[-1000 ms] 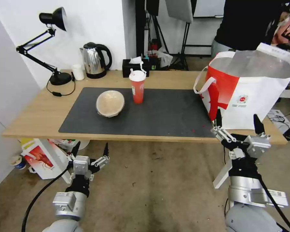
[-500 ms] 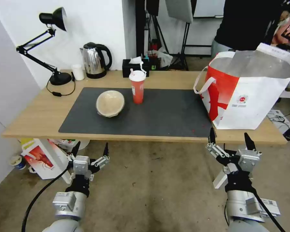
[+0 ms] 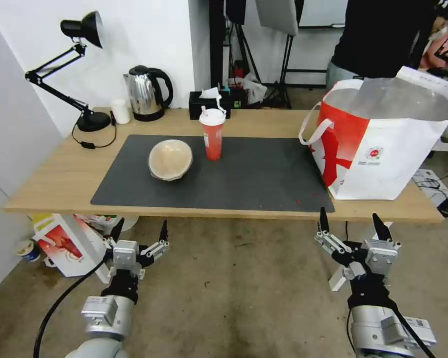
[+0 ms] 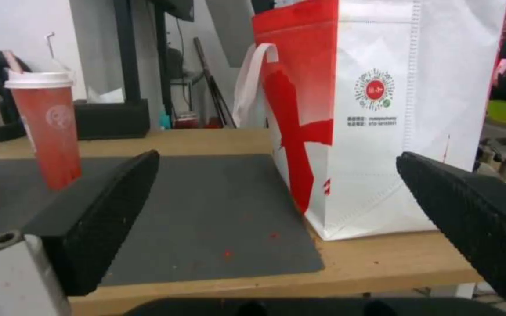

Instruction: Pick up the trash from the table and place it into the takeout bag.

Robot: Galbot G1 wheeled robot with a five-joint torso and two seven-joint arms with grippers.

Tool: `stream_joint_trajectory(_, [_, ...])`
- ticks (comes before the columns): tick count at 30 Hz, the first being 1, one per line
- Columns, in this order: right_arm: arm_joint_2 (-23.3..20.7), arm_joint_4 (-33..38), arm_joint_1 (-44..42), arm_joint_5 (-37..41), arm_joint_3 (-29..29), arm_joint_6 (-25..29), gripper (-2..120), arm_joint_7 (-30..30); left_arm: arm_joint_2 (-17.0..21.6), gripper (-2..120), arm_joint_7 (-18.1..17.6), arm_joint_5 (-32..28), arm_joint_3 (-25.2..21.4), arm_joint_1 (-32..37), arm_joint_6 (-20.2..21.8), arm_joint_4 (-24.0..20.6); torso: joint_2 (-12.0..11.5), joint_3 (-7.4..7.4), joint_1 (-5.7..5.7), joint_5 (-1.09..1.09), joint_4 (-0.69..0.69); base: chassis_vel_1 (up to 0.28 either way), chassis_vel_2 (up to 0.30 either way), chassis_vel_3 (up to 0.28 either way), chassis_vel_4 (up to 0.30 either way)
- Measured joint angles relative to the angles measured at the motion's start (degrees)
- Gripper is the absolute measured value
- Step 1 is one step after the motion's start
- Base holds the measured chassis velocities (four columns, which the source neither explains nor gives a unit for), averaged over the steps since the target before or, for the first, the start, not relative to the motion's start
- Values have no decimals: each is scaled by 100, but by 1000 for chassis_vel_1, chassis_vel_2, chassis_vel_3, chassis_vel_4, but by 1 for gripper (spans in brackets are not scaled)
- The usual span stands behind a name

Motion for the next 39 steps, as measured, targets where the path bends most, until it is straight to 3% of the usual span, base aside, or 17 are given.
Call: stream_joint_trajectory(39, [-251,-119,-224,-223,-88,-101,100,-48,0,100,0,0,0,0,0,0,0,0,0,0,0,0,0,0,0])
